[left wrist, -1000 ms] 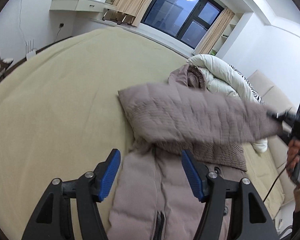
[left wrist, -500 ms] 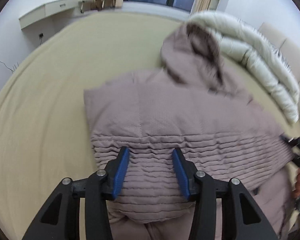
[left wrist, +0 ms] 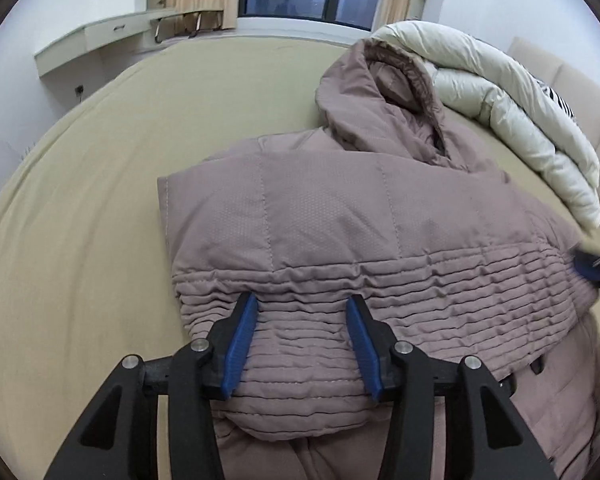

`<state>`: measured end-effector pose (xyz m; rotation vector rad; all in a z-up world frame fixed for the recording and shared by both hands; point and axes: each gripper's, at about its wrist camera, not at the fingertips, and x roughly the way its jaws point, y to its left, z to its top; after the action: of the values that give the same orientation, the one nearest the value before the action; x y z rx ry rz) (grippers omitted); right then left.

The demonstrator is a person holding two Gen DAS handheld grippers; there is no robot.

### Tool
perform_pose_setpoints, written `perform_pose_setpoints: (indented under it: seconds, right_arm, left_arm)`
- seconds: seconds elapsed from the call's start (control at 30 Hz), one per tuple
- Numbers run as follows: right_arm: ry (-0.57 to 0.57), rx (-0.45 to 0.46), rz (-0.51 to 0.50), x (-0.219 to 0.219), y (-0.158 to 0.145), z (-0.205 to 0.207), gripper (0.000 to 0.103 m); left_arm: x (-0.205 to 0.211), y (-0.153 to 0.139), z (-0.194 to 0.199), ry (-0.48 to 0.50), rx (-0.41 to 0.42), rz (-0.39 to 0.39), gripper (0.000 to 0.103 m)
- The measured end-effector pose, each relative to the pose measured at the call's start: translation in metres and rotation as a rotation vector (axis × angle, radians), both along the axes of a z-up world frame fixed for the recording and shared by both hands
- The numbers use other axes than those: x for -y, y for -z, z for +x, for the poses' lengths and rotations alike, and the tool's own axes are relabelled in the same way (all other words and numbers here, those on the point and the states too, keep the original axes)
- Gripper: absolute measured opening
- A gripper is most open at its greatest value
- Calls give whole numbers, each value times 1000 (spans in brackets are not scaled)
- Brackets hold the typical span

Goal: Fold large clothes

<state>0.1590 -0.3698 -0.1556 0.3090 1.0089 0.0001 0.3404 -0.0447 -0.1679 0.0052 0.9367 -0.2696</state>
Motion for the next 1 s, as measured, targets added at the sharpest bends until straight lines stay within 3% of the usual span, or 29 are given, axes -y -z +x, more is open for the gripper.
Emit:
perform_pose_setpoints:
  seconds: [0.07, 0.1, 0.17, 0.2, 0.23, 0.33, 0.43, 0.57, 0.73, 0.77, 0.8, 0.83, 0.9, 1.0]
  right_arm:
    - [-31, 18, -112, -15, -1, 1, 72]
    - [-36, 17, -118, -16, -8, 3, 72]
    - [-2, 90, -30, -2, -29, 4, 72]
    - [29, 121, -1, 8, -39, 7, 72]
    - [49, 139, 13, 16, -45, 9, 72]
    - [55, 152, 77, 32, -55, 26, 72]
    - [35, 136, 80, 35, -56, 50, 72]
    - [45, 101, 96, 36, -31, 67, 72]
    - [3, 165, -35, 20, 9, 68, 74]
    - [0, 190, -71, 15, 14, 67, 75]
    - [-2, 207, -92, 13, 18, 67, 75]
    - [0, 215, -89, 13, 21, 68, 75]
    - [6, 230, -37, 22, 24, 69, 75]
    - [10, 237, -24, 25, 26, 69, 75]
  left_arm:
    - [0, -17, -1, 1, 2, 4, 49]
    - [1, -30, -3, 1, 38, -7, 49]
    - [5, -54, 3, -4, 128, 6, 57]
    - [10, -61, 16, -11, 131, 15, 73]
    - [16, -67, 34, -19, 120, 7, 78]
    - [45, -77, 85, -9, 108, 12, 78]
    - [82, -77, 138, 11, 50, 5, 80]
    - [127, -72, 183, 3, 49, 35, 81]
    - [174, -41, 219, 19, 72, 235, 92]
    - [169, -34, 227, 2, 47, 222, 92]
    - [164, -27, 234, -20, 19, 202, 88]
    - [156, -20, 241, -50, -16, 174, 73]
    - [135, -17, 242, -67, -50, 35, 57]
    - [125, -26, 229, -58, 0, -6, 32]
